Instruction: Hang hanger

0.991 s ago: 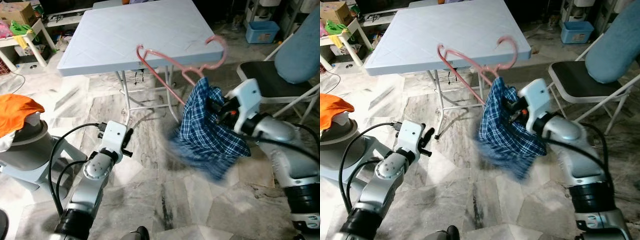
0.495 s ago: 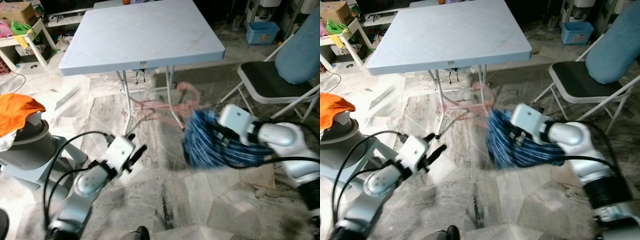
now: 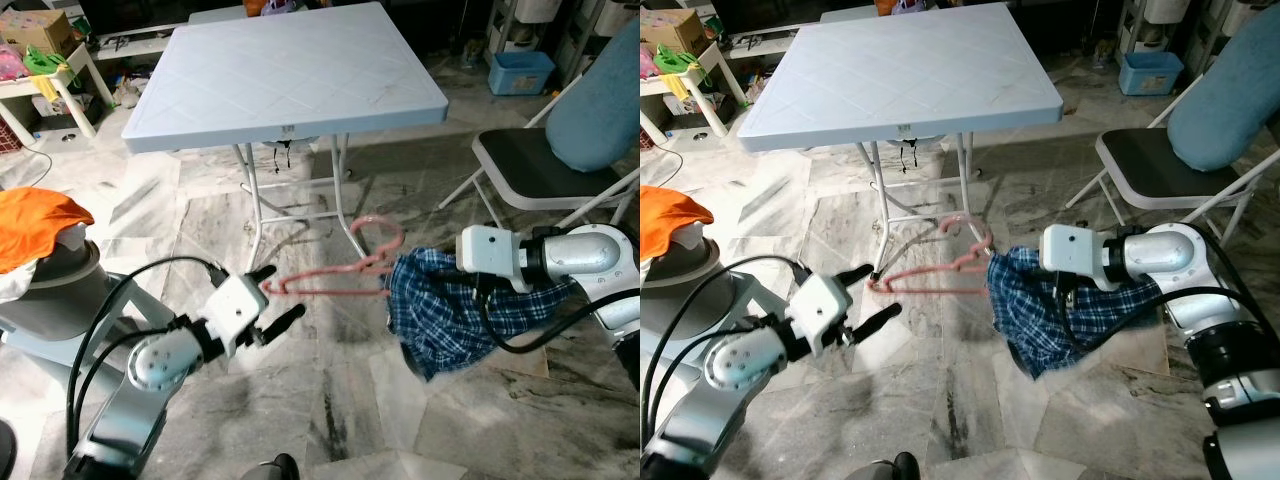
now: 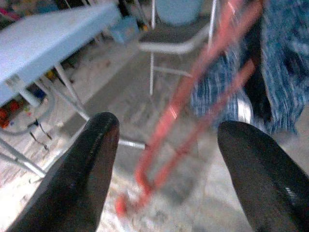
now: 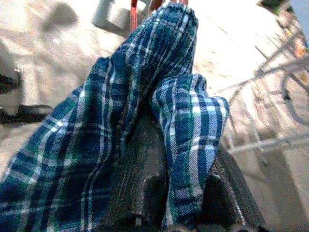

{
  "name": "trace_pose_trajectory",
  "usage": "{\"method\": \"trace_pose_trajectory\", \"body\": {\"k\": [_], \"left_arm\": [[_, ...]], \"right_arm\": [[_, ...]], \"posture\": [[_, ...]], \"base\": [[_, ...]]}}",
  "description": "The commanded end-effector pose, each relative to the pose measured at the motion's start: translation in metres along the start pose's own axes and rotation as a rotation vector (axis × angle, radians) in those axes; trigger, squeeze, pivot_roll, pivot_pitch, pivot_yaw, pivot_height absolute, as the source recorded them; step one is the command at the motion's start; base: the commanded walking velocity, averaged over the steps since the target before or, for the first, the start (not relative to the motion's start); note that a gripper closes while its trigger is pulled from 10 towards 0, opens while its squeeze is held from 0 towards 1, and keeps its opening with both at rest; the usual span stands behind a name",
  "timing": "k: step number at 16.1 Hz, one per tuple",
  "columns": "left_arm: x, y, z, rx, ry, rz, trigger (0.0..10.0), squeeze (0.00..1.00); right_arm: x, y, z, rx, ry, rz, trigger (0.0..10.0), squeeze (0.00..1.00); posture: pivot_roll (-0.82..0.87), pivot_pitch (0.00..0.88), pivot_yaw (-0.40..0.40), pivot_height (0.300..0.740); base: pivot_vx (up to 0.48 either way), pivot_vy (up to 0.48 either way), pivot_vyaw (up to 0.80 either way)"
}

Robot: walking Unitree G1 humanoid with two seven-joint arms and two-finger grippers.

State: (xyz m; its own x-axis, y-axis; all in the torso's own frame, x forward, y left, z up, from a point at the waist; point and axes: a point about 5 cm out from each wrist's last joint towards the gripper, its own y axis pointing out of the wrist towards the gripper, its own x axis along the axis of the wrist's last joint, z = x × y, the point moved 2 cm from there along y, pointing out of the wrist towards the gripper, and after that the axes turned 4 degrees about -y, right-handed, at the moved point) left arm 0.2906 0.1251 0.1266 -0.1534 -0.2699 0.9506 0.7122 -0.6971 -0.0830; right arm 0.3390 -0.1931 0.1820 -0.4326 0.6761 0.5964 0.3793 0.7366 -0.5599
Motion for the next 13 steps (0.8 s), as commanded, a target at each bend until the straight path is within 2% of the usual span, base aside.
{"method": "trace_pose_trajectory", "body": {"k": [1, 4, 7, 8, 9, 10, 11, 12, 13], "left_arm": [[0.005, 0.0, 0.008, 0.011, 0.009, -0.015, 10.0, 1.0], [0.003, 0.001, 0.009, -0.024, -0.002, -0.002, 10.0, 1.0], [0.002, 0.005, 0.002, -0.1, -0.044, 0.003, 10.0, 1.0], [0.003, 0.007, 0.001, -0.133, -0.066, -0.004, 10.0, 0.59], [0.005, 0.009, 0.001, -0.15, -0.096, -0.015, 10.0, 0.0], [0.007, 0.013, 0.002, -0.176, -0.161, -0.017, 10.0, 0.0], [0.007, 0.014, 0.002, -0.212, -0.192, -0.013, 7.7, 0.0], [0.007, 0.015, 0.001, -0.257, -0.185, 0.0, 3.6, 0.0], [0.006, 0.016, 0.003, -0.284, -0.182, 0.011, 2.9, 0.0]], "right_arm": [[0.015, 0.004, 0.001, 0.062, -0.031, -0.076, 10.0, 0.0], [0.025, 0.001, 0.002, 0.093, -0.044, -0.141, 10.0, 0.0], [0.029, -0.005, -0.002, 0.093, -0.034, -0.175, 10.0, 0.0], [0.031, -0.006, -0.001, 0.105, -0.033, -0.181, 10.0, 0.0], [0.032, -0.007, 0.0, 0.114, -0.035, -0.187, 10.0, 0.0], [0.035, -0.007, -0.002, 0.11, -0.033, -0.197, 10.0, 0.0], [0.036, -0.006, -0.002, 0.112, -0.033, -0.202, 10.0, 0.0], [0.038, -0.006, -0.002, 0.117, -0.032, -0.209, 10.0, 0.0], [0.04, -0.006, -0.001, 0.123, -0.031, -0.217, 10.0, 0.0]], "posture": [[-0.07, 0.11, 0.085, 0.74], [-0.07, 0.109, 0.09, 0.74], [-0.08, 0.111, 0.093, 0.74], [-0.08, 0.111, 0.093, 0.74], [-0.08, 0.113, 0.093, 0.74], [-0.08, 0.112, 0.094, 0.74], [-0.09, 0.112, 0.095, 0.74], [-0.09, 0.112, 0.096, 0.74], [-0.09, 0.112, 0.098, 0.74]], "base": [[0.0, 0.0, 0.0], [0.0, 0.0, 0.0], [0.0, 0.0, 0.0], [0.0, 0.0, 0.0], [0.0, 0.0, 0.0], [0.0, 0.0, 0.0], [0.0, 0.0, 0.0], [0.0, 0.0, 0.0], [0.0, 0.0, 0.0]]}}
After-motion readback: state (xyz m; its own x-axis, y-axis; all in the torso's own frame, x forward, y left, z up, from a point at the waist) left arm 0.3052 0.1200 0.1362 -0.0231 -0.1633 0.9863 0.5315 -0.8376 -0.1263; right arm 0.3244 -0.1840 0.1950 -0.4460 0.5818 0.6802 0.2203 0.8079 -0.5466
